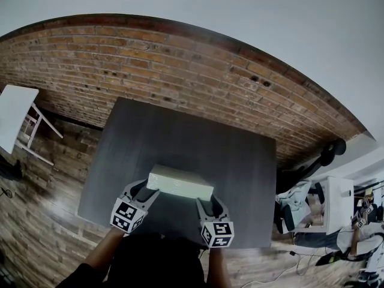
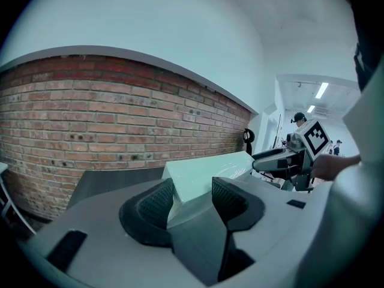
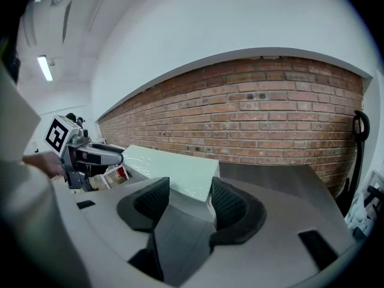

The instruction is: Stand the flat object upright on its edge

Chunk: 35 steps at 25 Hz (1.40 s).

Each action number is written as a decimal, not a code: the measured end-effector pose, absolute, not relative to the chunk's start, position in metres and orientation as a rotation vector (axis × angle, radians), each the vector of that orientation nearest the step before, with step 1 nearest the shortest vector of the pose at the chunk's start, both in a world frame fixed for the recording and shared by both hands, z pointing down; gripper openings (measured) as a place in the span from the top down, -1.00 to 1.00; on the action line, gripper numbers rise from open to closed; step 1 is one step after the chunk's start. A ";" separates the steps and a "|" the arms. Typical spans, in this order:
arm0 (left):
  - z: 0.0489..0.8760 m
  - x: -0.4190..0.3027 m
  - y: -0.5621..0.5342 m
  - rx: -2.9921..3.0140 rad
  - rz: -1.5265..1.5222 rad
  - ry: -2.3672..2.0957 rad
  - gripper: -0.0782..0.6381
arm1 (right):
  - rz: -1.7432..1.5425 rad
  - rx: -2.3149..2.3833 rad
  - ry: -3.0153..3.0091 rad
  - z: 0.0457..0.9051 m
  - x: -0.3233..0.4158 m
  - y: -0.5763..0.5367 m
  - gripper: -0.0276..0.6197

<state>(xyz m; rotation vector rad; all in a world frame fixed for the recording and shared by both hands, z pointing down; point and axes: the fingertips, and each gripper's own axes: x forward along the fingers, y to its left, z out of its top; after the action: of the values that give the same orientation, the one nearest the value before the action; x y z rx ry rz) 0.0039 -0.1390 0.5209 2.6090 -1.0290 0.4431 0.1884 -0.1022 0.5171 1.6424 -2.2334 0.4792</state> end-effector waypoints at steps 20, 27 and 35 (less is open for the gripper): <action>0.513 0.018 -0.151 2.446 0.581 -0.902 0.20 | 0.700 1.583 -2.135 0.506 0.204 -0.112 0.24; 0.513 0.022 -0.158 2.433 0.558 -0.881 0.20 | 0.711 1.587 -2.137 0.504 0.209 -0.118 0.24; 0.512 0.024 -0.165 2.454 0.539 -0.893 0.20 | 0.728 1.610 -2.155 0.506 0.211 -0.124 0.24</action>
<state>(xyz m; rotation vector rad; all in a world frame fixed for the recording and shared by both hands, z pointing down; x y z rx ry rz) 0.0242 -0.1652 0.5121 2.4542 -0.8932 0.5386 0.2109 -0.1239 0.5061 1.6098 -2.1548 0.7277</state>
